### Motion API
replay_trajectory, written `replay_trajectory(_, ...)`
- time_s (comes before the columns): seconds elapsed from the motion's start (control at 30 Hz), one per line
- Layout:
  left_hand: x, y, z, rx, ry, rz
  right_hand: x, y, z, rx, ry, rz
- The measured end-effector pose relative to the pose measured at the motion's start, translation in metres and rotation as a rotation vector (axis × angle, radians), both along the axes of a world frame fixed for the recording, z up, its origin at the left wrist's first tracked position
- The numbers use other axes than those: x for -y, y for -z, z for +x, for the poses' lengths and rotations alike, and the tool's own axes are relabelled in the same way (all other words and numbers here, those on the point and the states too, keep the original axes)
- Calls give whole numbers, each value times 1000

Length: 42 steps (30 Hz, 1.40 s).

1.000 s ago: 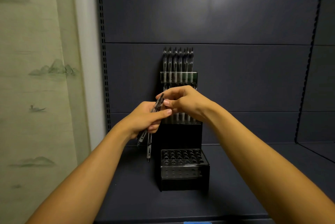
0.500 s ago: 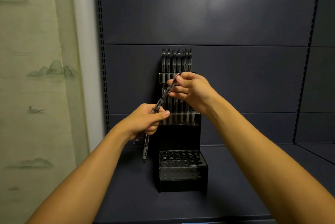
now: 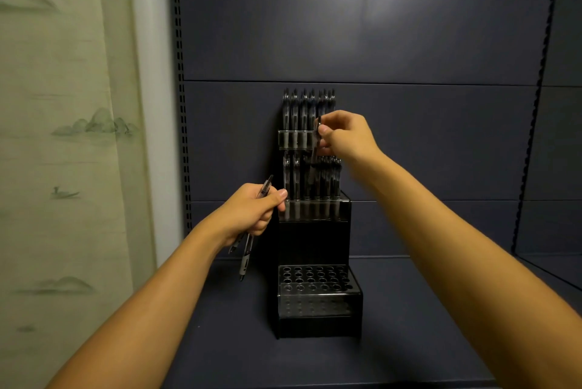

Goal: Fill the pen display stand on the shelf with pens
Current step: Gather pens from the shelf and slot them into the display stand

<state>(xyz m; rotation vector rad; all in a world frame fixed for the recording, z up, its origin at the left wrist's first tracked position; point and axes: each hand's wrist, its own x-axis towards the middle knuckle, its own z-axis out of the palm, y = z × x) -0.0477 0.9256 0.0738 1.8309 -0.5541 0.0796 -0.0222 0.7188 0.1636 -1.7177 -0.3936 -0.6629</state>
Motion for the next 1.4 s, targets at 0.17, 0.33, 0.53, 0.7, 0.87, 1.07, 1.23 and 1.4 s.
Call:
replay_trajectory(0.17,0,3,1,-4,-6,10,-6,13,3,-40,34,-72)
replay_trajectory(0.33,-2,6,0,-8,-21,17,-9,22,3,-69,95,-161)
replay_trajectory(0.53,-2,12,0,-26,-20,0,-8,36,4,-80,190,-347)
replay_trajectory(0.7,0,14,0,-31,-22,7,-9,46,4,-85,236,-412)
replay_trajectory(0.87,3,13,-1,-28,-13,7,-7,50,-4,-91,284,-555)
replay_trajectory(1.07,6,13,0,-24,-16,9,-10,63,-15,-73,306,-672)
replay_trajectory(1.23,15,14,-1,-43,-20,9,-20,66,-36,92,91,-756)
replay_trajectory(1.4,19,15,-3,-71,-16,50,-23,68,-40,133,-107,-709)
